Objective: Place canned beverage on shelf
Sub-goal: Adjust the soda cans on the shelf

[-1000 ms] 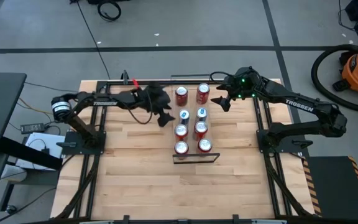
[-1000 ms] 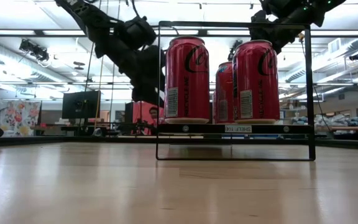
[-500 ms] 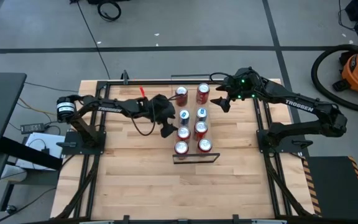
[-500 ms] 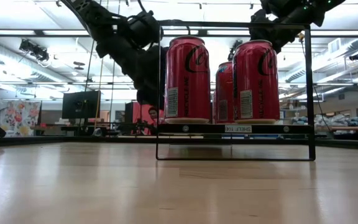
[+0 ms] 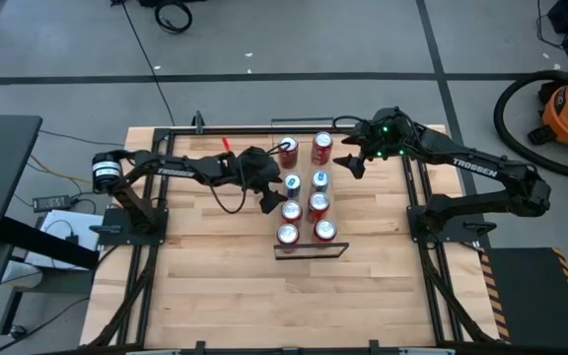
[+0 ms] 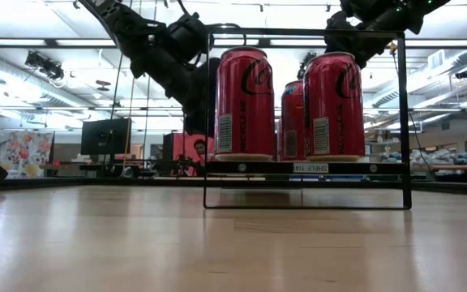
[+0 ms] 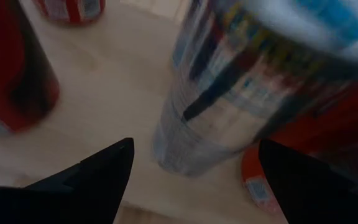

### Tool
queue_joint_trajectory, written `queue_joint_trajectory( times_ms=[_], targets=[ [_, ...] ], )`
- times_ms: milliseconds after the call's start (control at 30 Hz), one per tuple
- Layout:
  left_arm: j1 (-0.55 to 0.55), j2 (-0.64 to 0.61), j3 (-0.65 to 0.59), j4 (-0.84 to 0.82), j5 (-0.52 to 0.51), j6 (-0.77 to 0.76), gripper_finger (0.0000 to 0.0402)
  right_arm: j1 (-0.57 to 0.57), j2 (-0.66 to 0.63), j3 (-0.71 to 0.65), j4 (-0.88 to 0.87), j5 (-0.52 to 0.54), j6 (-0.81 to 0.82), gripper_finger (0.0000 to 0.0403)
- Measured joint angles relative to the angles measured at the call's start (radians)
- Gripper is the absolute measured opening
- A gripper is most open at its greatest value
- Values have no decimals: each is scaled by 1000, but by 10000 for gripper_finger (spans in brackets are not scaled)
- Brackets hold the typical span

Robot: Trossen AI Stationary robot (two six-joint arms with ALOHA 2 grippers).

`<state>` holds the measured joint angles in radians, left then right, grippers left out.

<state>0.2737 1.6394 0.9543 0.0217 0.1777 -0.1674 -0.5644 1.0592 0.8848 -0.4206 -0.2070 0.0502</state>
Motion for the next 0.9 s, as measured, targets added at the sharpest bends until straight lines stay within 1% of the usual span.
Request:
queue_joint_trajectory(
  times_ms=[133,300,633,900],
  targets=[
    [0,19,-1,29,-16,-25,356,2,0,0,0,0,1,375],
    [2,18,-1,36,-88,-18,356,13,0,0,0,3,11,375],
    [21,18,-1,54,-110,-28,356,20,0,0,0,8,20,375],
    [21,18,-1,64,-154,-33,356,20,0,0,0,5,38,375]
  ],
)
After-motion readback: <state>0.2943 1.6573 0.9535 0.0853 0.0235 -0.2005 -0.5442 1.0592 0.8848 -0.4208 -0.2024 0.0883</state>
